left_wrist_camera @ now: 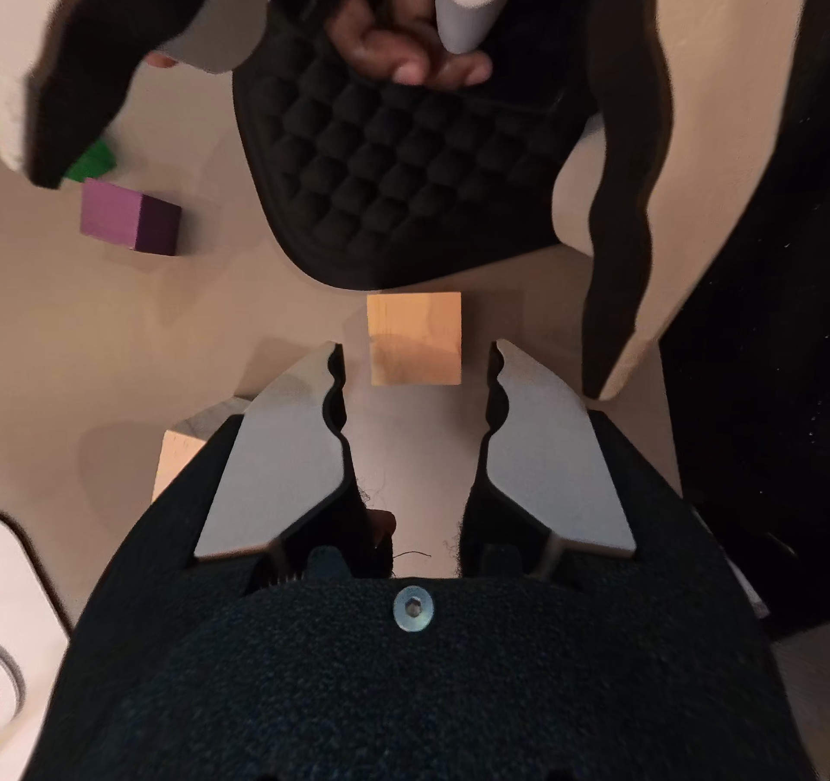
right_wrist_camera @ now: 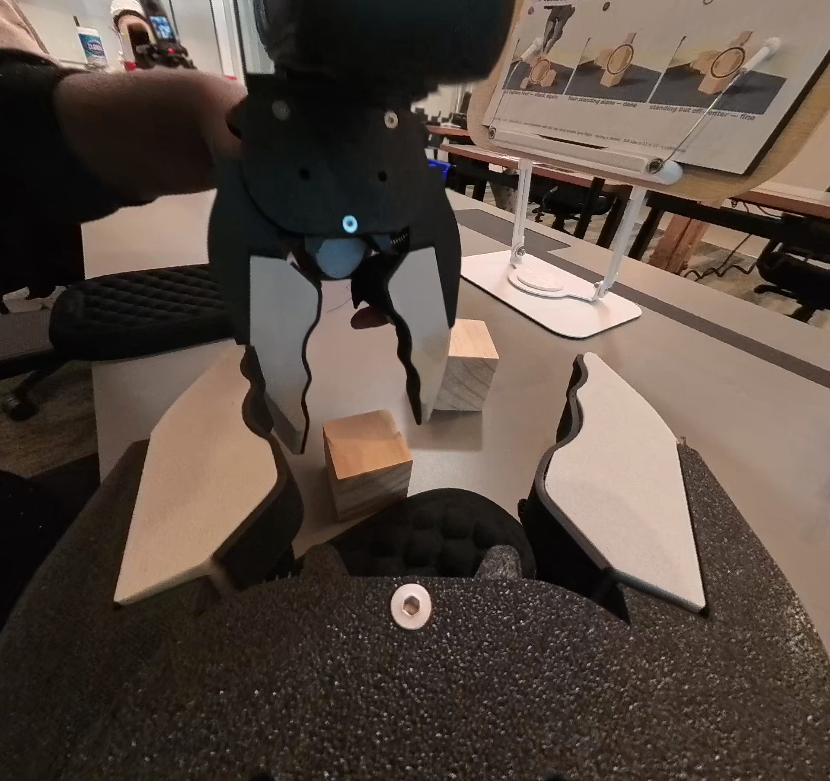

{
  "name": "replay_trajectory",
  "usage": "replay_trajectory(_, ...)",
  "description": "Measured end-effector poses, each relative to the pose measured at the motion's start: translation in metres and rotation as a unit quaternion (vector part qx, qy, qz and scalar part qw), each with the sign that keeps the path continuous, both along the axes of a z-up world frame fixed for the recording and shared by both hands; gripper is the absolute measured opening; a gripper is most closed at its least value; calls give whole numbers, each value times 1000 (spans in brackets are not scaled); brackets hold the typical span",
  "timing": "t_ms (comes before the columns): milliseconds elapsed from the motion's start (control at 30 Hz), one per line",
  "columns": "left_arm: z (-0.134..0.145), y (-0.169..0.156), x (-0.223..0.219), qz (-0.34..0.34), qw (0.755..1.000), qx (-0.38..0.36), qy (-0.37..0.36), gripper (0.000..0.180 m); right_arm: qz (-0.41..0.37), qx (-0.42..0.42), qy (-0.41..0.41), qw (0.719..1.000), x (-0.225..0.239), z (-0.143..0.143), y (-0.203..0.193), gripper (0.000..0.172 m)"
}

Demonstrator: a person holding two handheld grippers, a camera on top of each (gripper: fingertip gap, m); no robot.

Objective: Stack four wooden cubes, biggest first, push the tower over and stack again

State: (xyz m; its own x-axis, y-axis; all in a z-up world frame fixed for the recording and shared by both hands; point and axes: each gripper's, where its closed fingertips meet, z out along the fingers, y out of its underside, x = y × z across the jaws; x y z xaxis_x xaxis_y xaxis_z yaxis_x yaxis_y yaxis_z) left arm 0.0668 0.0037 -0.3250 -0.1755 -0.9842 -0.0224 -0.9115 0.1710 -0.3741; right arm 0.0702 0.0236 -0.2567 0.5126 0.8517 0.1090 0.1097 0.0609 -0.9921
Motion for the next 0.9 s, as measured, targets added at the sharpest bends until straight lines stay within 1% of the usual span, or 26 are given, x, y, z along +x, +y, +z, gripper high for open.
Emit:
replay_trajectory(133,-10,-4,3,-13,1000,-11,12,60,1,1,6,1000,1,1,0,125)
replay_trajectory(167,-13,-6,3,-22,1000,-15,14,54,1,1,8,1000,1,2,0,125)
replay_trajectory(200,-15,-5,4,-23,1000,-8,13,44,1,0,8,1000,1,2,0,125)
replay_trajectory(333,-12,-1,4,-35,999,-3,10,43,1,-3,13,1000,2,2,0,124)
replay_trajectory(400,-5,1,3,-41,999,-2,4,43,1,-2,13,1000,2,2,0,124)
replay_trajectory(500,14,7,-1,-38,999,-2,-6,43,1,1,14,1000,2,3,0,123)
replay_trajectory(633,45,26,-9,-26,999,21,-20,43,2,0,13,1000,2,2,0,123)
replay_trajectory(733,63,44,-19,-21,999,39,-20,43,4,1,13,1000,1,2,-1,122)
replay_trajectory(833,72,63,-27,-26,998,53,-19,43,4,0,13,1000,1,2,-1,121)
replay_trajectory(900,74,74,-31,-14,999,48,-16,43,3,-1,14,1000,2,3,0,121)
